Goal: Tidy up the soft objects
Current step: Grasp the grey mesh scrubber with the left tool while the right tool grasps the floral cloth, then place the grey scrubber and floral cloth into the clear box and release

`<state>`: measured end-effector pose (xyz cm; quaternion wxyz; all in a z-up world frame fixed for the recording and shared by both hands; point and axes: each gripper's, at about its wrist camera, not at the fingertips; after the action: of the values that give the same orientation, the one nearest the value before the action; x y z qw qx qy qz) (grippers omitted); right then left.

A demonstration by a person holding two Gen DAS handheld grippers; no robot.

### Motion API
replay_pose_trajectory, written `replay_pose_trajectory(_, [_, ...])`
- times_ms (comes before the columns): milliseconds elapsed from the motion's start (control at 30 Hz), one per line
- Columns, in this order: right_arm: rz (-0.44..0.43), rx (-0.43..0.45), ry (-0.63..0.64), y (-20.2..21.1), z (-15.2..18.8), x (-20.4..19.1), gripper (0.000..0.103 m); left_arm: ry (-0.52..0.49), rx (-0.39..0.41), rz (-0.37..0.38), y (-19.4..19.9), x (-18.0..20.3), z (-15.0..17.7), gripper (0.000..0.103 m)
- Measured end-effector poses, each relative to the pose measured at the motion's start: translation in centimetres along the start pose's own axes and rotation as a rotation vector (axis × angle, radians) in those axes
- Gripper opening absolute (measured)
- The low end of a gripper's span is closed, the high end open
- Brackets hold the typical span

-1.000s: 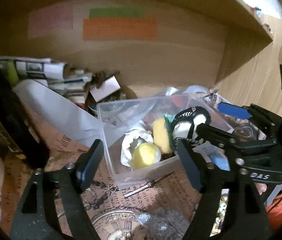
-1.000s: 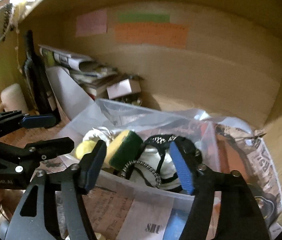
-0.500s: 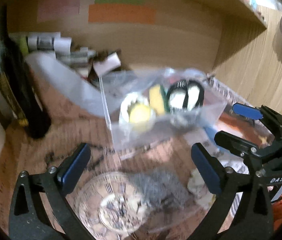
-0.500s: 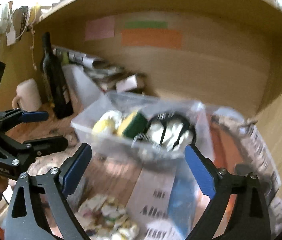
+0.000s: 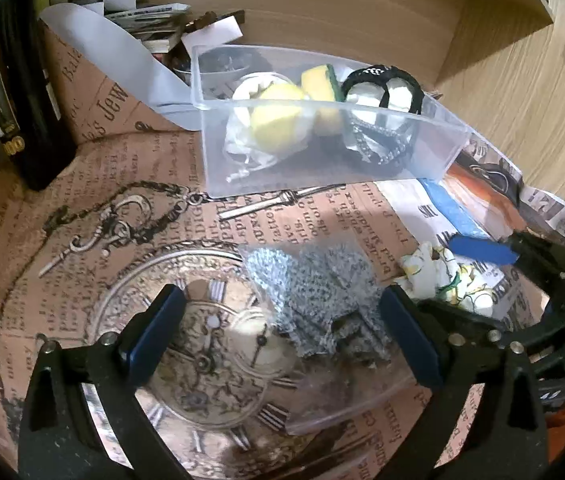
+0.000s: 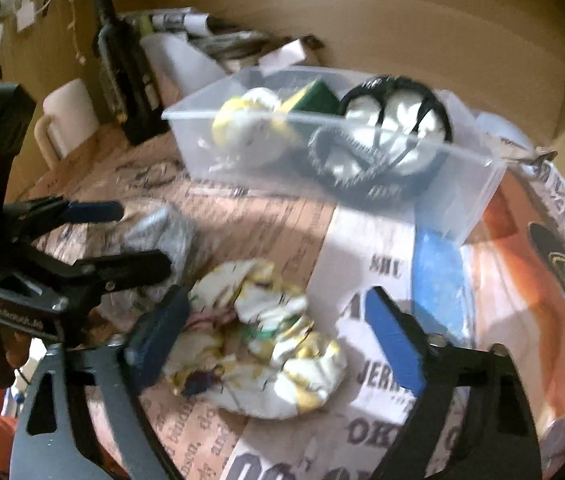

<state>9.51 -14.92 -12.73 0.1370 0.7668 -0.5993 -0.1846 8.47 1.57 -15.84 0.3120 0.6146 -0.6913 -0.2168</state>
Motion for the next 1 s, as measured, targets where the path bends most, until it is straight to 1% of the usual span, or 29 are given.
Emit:
replay_pose_trajectory(33, [-0.009, -0.015, 0.004, -0.1, 0.2, -0.2, 0.07, -0.01, 0.003, 0.013, 0.1, 0.3, 0.1, 0.091])
replay_pose_trajectory(67, [-0.015, -0.022, 0.008, -0.2, 0.5, -0.3, 0.066, -0.018, 0.004, 0.023, 0.1, 0.5, 0.2, 0.084])
replay_pose_trajectory(100, [-0.022, -0.024, 0.008, -0.3, 0.7, -0.4, 0.064, -0.026, 0.004, 0.032, 0.2, 0.8, 0.2, 0.078])
replay_pose_trajectory(133, [-0.025, -0.018, 0.007, -0.2, 0.7, -0.4, 0.057, -0.029, 0.005, 0.042, 0.2, 0.9, 0.3, 0.075])
replay_pose_trajectory(167, [-0.029, -0.015, 0.008, -0.1, 0.8, -0.5, 0.043, -0.03, 0.003, 0.054, 0.2, 1.0, 0.4, 0.07])
replay_pose_trajectory(200, [-0.032, -0.015, 0.008, -0.1, 0.7, -0.5, 0.036, -0.03, 0.001, 0.063, 0.1, 1.2, 0.3, 0.065])
replay_pose_trajectory(233, [-0.033, -0.016, 0.006, -0.1, 0.6, -0.5, 0.029, -0.03, 0.0, 0.076, 0.1, 1.3, 0.4, 0.061])
replay_pose_trajectory(267, [-0.033, -0.014, 0.002, 0.0, 0.6, -0.4, 0.024, -0.029, -0.002, 0.085, 0.1, 1.3, 0.3, 0.054])
replay_pose_trajectory(300, [-0.025, -0.008, 0.0, 0.1, 0.6, -0.2, 0.022, -0.027, -0.005, 0.095, 0.1, 1.4, 0.3, 0.05])
replay_pose_trajectory(333, [-0.014, -0.003, 0.0, 0.1, 0.6, -0.2, 0.018, -0.025, -0.006, 0.101, 0.1, 1.4, 0.3, 0.047])
replay_pose_trajectory(400, [0.004, 0.008, -0.001, 0.3, 0.5, 0.0, 0.017, -0.023, -0.002, 0.108, 0.1, 1.3, 0.2, 0.037])
replay_pose_trajectory(500, [0.021, 0.032, -0.011, 0.8, 0.0, 0.6, 0.016, -0.018, 0.01, 0.109, 0.2, 1.2, -0.2, 0.03])
replay_pose_trajectory(567, [0.034, 0.053, -0.018, 1.2, -0.4, 1.1, 0.015, -0.022, 0.023, 0.102, 0.7, 1.2, -0.5, 0.028])
replay_pose_trajectory(733, [0.065, 0.118, -0.026, 2.6, -1.7, 2.1, 0.015, -0.05, 0.084, 0.079, 2.2, 1.4, -1.9, 0.026])
replay_pose_trajectory(1000, [0.107, 0.252, -0.018, 4.6, -5.0, 3.1, 0.015, -0.071, 0.241, 0.06, 5.2, 1.7, -6.2, 0.026])
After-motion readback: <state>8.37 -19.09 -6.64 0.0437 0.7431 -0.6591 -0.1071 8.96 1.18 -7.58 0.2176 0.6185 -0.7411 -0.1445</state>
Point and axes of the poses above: each gripper's, at about its wrist camera, not at the fingertips, and y roughly against the way its jaws point, x to its right, z to its underside, and after that the axes turned 5 degrees about x, right-handed
